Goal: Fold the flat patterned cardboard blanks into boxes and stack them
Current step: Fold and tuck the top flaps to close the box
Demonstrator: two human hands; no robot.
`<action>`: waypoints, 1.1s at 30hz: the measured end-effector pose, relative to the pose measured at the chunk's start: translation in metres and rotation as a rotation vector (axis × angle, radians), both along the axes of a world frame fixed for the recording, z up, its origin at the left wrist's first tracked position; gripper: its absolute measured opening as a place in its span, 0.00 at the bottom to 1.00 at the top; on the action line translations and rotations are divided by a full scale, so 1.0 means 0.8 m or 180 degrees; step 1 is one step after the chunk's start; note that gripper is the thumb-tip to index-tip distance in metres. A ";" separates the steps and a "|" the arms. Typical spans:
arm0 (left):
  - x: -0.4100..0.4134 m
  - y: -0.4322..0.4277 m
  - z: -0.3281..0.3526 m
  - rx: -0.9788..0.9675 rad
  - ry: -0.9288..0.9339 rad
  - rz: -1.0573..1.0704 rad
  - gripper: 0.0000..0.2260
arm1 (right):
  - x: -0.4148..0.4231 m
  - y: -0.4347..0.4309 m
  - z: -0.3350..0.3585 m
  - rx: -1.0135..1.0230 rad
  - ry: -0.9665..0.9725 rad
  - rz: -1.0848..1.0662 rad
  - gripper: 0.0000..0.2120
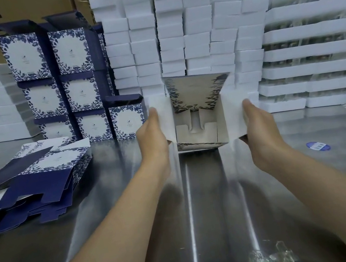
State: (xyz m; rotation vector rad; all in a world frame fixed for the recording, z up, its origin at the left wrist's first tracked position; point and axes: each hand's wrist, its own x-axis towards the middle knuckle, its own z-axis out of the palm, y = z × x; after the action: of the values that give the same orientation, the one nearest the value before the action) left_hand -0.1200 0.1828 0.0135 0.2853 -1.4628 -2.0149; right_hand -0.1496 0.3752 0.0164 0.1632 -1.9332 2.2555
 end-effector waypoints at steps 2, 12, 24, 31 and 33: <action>0.000 -0.008 0.001 0.0222 -0.0193 0.0047 0.11 | -0.007 0.006 0.002 -0.0151 -0.0130 -0.0090 0.18; 0.002 0.009 -0.001 -0.0908 0.0100 0.0474 0.22 | 0.041 -0.014 0.007 0.1472 0.3114 -0.1334 0.14; 0.015 0.040 0.001 -0.2094 0.0690 0.0722 0.21 | 0.049 -0.024 -0.002 0.3575 0.2228 -0.0440 0.12; 0.025 0.059 -0.002 -0.2762 0.1134 0.0669 0.19 | 0.034 -0.008 -0.002 0.4228 0.1513 -0.0613 0.09; 0.027 0.062 -0.003 -0.2820 0.1183 0.0648 0.19 | 0.038 -0.003 -0.002 0.4300 0.1586 -0.0658 0.09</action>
State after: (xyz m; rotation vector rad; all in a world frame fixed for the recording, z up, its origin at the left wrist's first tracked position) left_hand -0.0986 0.2325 0.0111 -0.2899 -1.8116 -1.0336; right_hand -0.1192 0.3731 0.0148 0.5536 -2.5532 0.3933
